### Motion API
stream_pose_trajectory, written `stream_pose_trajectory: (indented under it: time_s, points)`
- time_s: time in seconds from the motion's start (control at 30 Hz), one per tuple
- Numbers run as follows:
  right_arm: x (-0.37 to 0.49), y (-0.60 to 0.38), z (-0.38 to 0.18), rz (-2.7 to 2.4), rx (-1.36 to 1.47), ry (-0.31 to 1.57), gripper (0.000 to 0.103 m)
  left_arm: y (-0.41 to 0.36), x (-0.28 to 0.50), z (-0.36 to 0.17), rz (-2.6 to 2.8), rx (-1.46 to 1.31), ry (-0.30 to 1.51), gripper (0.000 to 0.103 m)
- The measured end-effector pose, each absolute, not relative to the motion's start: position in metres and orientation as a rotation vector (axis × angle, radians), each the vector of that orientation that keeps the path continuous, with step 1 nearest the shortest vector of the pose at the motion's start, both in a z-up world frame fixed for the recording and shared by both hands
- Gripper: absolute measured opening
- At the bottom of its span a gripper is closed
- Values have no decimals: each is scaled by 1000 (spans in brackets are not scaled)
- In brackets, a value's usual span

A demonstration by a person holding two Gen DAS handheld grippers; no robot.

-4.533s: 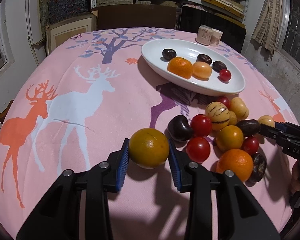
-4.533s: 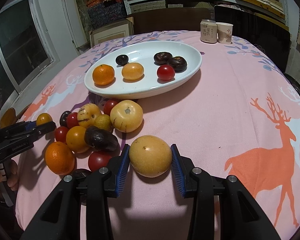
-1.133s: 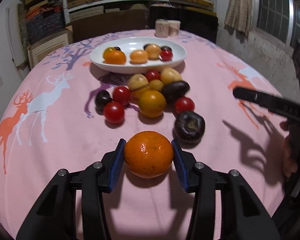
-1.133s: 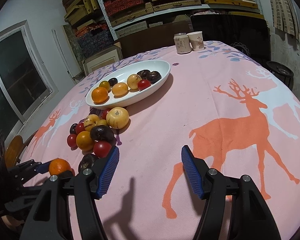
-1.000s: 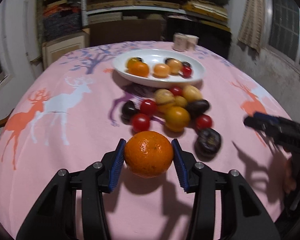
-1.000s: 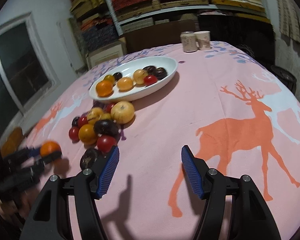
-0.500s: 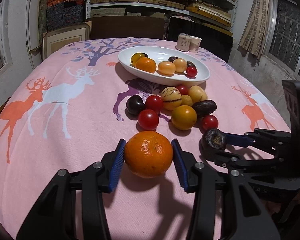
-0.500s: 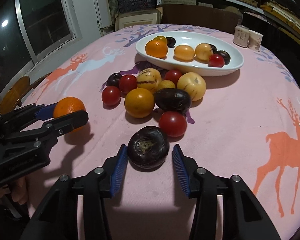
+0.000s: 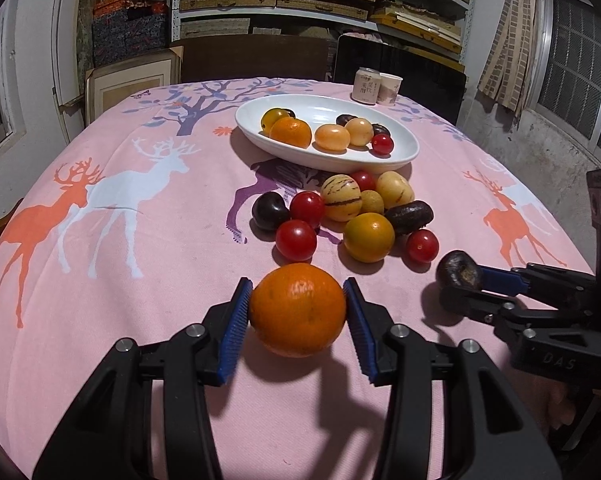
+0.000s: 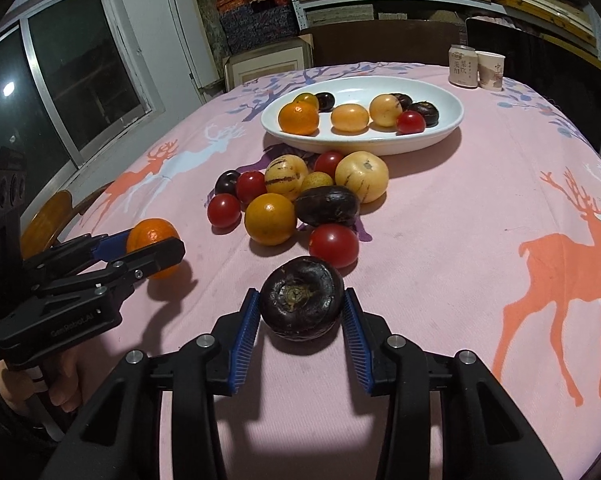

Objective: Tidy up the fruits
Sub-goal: 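Carry the mandarin and dark purple fruit onto the white plate and open both tools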

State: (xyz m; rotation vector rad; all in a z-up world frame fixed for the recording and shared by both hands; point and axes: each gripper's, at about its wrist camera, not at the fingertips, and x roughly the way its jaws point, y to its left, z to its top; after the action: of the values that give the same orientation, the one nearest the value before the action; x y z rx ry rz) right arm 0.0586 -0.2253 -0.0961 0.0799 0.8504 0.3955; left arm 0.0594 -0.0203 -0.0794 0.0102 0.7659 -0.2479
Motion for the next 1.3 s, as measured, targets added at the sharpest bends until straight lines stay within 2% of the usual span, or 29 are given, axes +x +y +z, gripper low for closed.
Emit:
stream_pose_trajectory:
  time_s: [0.13, 0.47, 0.57, 0.7, 0.77, 0.8, 0.87, 0.93, 0.97, 1.03, 1.3]
  points:
    - [64, -240, -83, 382, 91, 841, 42, -22, 67, -73, -280, -2, 797, 46]
    - [137, -301, -12, 281, 181, 738, 42, -63, 125, -7, -357, 70, 712, 45]
    - [135, -308, -11, 297, 215, 730, 42, -58, 123, -6, -384, 79, 766, 45]
    - [117, -302, -33, 333, 204, 746, 42, -50, 78, -24, -424, 160, 804, 46]
    - [111, -301, -47, 349, 223, 780, 42, -50, 52, -47, -442, 215, 843, 51]
    - [108, -300, -52, 354, 232, 793, 42, -53, 42, -58, -438, 249, 854, 60]
    - [105, -299, -59, 359, 250, 812, 42, -56, 31, -78, -394, 314, 840, 71]
    - [100, -294, -60, 366, 251, 815, 42, -53, 35, -91, -357, 303, 853, 71]
    - [96, -291, -59, 371, 243, 809, 42, -49, 39, -95, -344, 277, 862, 71]
    - [87, -289, -55, 374, 226, 791, 42, -43, 45, -102, -375, 207, 901, 45]
    - [73, -298, -52, 355, 224, 774, 42, -38, 30, -83, -407, 179, 859, 44]
